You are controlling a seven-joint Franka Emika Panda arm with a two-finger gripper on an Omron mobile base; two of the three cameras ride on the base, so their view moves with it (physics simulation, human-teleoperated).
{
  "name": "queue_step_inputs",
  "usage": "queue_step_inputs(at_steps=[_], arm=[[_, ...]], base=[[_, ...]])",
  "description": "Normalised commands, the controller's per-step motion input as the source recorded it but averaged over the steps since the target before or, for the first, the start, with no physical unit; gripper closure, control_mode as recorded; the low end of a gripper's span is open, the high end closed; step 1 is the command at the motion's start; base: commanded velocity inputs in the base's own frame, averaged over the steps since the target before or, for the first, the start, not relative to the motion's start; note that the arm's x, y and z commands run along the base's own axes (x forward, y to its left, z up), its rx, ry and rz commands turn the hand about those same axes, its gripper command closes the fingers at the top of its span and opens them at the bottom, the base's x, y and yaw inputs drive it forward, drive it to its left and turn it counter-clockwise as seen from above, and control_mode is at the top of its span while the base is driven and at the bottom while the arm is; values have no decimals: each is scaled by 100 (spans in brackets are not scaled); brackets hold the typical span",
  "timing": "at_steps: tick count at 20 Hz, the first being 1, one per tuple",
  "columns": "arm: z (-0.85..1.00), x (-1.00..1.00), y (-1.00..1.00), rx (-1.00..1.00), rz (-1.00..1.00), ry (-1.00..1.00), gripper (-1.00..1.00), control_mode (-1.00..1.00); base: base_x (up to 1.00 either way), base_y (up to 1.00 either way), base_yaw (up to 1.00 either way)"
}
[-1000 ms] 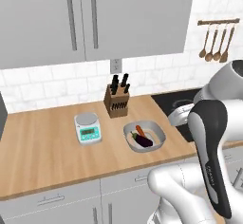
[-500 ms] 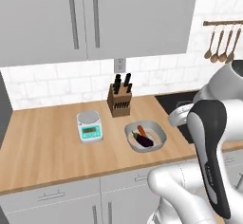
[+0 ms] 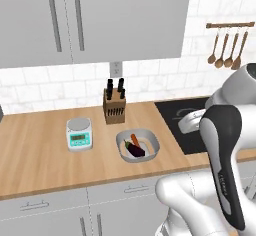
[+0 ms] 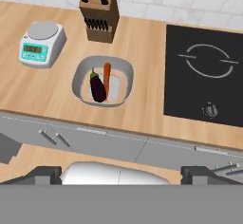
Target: Take the meat container that has the fish and place it on the second highest rack of the freezer. Then take the vegetable container that has the carrot and eggplant and place it on the highest rack of the freezer.
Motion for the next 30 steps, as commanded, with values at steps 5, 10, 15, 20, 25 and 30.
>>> queue_step_inputs(at_steps=[5,10,15,20,25,30], arm=[[0,0,0,0,0,0,-100,100],[0,0,0,0,0,0,-100,100],[-14,27,0,-2,0,43,-100,-100],[-79,28,8,1,0,31,-100,-100],[-94,40,22,15,-2,1,-100,-100],[-55,46,22,8,0,0,-100,-100]], base=[[0,0,0],[27,1,0],[0,0,0],[0,0,0],[0,0,0],[0,0,0]])
